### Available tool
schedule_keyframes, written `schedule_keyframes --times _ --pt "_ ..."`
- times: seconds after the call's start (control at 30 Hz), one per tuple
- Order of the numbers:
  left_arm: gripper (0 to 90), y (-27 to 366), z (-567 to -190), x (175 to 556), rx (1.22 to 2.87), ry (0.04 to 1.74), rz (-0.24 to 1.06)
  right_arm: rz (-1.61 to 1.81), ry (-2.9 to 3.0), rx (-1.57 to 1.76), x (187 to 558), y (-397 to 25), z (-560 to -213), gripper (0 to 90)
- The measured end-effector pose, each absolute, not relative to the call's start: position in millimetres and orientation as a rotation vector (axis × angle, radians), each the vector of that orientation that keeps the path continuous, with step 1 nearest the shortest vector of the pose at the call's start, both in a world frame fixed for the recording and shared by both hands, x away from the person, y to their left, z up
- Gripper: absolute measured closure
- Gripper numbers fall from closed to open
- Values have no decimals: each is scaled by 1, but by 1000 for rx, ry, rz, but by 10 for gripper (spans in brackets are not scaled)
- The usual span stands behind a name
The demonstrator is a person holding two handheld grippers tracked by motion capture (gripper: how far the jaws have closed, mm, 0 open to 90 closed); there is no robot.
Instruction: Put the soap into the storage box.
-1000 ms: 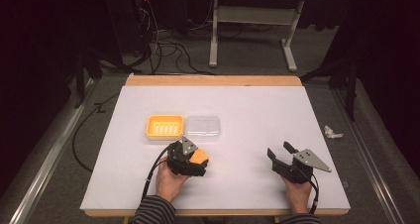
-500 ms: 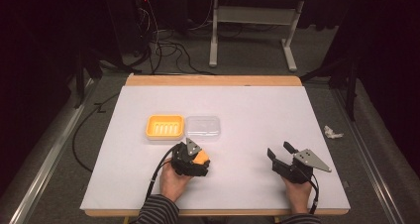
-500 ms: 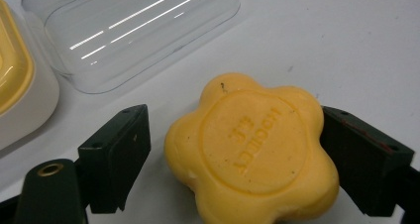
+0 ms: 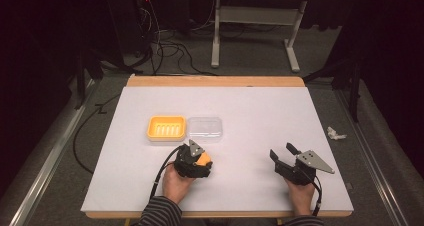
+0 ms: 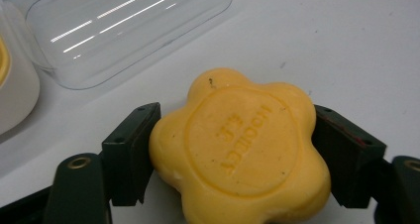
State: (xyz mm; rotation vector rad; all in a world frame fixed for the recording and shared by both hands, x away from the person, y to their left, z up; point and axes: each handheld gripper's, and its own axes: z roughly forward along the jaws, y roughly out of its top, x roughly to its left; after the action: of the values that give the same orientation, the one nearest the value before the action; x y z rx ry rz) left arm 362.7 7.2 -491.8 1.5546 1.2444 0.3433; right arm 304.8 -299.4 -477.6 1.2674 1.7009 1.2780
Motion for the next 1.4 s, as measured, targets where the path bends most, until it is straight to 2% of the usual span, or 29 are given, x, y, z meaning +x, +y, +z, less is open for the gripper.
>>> schedule_keyframes --times 0.53,1.07,1.4 --pt "273 9 -489 359 1563 1223 362 1275 1698 1262 305 -300 -478 303" --pt "274 26 -465 355 1500 1224 322 1273 1699 1260 305 -300 -478 301" --pt "273 43 -450 360 1399 1261 277 1274 1699 1263 305 -300 -478 301"
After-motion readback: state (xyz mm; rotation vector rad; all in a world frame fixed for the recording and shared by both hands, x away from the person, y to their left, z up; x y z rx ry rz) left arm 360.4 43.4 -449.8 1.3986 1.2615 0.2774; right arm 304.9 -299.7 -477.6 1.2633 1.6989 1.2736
